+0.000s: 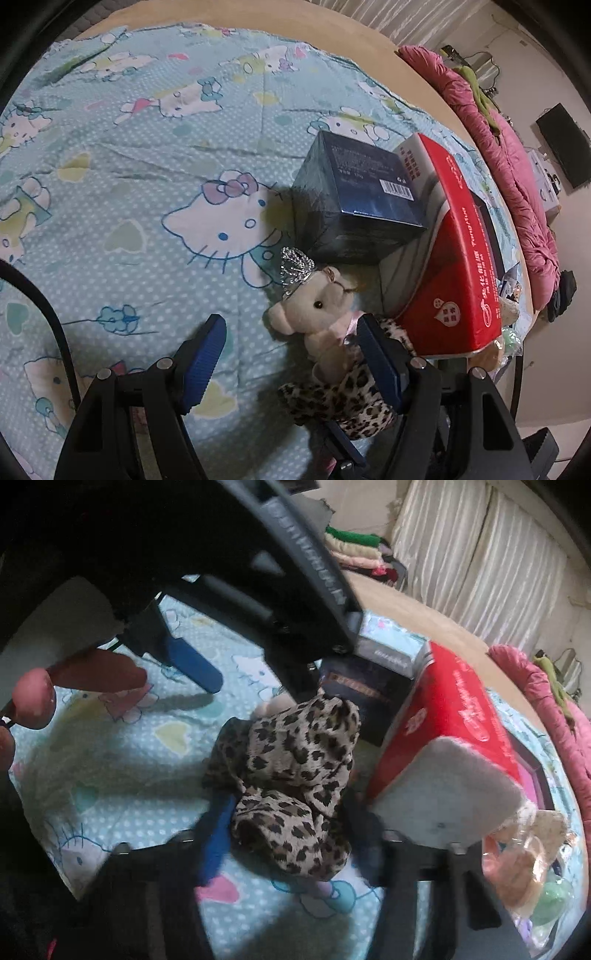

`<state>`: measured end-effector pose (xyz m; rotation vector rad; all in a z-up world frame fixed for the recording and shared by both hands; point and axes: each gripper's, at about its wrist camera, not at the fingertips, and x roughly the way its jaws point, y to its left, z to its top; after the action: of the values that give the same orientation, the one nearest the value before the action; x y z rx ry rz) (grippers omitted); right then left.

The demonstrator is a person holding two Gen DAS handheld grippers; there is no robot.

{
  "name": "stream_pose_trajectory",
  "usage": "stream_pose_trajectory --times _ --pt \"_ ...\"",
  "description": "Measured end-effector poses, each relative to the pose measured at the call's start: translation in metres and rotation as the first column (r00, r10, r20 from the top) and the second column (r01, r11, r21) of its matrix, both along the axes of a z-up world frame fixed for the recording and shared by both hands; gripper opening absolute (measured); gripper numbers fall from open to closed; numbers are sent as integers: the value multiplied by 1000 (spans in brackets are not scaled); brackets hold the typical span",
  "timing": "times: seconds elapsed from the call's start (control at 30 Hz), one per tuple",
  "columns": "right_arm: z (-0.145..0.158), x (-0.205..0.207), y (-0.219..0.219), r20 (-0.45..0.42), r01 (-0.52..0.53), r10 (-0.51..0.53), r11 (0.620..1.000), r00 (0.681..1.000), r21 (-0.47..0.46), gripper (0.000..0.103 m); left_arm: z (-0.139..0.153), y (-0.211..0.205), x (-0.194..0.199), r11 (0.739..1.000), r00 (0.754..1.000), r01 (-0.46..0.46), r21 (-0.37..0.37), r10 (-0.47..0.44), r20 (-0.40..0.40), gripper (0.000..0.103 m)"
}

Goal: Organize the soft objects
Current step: 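Grasp the crowned plush bear with left tool while right grasps leopard scrunchie, then lift and carry the bear with left tool to the tray while right carries scrunchie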

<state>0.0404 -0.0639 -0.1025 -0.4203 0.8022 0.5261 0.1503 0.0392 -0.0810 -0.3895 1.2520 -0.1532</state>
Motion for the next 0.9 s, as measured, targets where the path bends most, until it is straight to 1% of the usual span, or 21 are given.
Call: stream_pose_trajectory --times 0.07,0.1,0.17,0.2,0.27,0.3,0.37,0.4,0.5,0.57,0.67,0.8,0.9 --pt "-1 3 -4 -21 -4 4 1000 1000 17 34 -3 -4 2 1000 1000 8 1 -8 -7 73" --pt "2 5 -8 -41 -12 13 999 999 43 32 -5 -5 3 1000 1000 11 0 -11 -10 73" --pt "5 9 -16 -76 -23 29 996 997 81 22 -8 -9 5 1000 1000 16 -13 -16 -14 71" --pt "7 10 -19 -89 -27 35 995 995 95 20 -10 -11 6 1000 1000 20 -18 -21 -16 70" --pt "9 10 -25 -108 -36 48 993 993 113 15 -11 -16 9 999 999 30 -14 -31 -15 65" --pt "10 12 -29 -118 -37 51 992 992 121 15 -12 -19 10 999 999 35 -10 -35 -15 64" --pt "11 15 -35 -138 -31 51 990 989 137 14 -14 -23 13 999 999 33 -1 -33 -15 57" --pt "12 19 -36 -146 -30 50 990 988 141 14 -14 -25 15 999 999 34 0 -34 -16 57" --pt "17 23 -43 -152 -25 49 987 987 157 13 -16 -31 20 999 999 39 10 -38 -26 52" --pt "21 24 -46 -147 -24 49 986 988 166 13 -17 -34 23 999 999 34 5 -34 -28 46" --pt "28 26 -53 -145 -19 46 983 988 181 13 -20 -34 24 1000 1000 17 -9 -17 -24 40" --pt "39 11 -63 -132 -9 37 978 991 208 13 -22 -28 20 999 1000 -12 -52 11 -12 36" --pt "50 6 -74 -116 0 28 971 993 240 13 -18 -23 11 998 1000 -20 -58 21 4 35"
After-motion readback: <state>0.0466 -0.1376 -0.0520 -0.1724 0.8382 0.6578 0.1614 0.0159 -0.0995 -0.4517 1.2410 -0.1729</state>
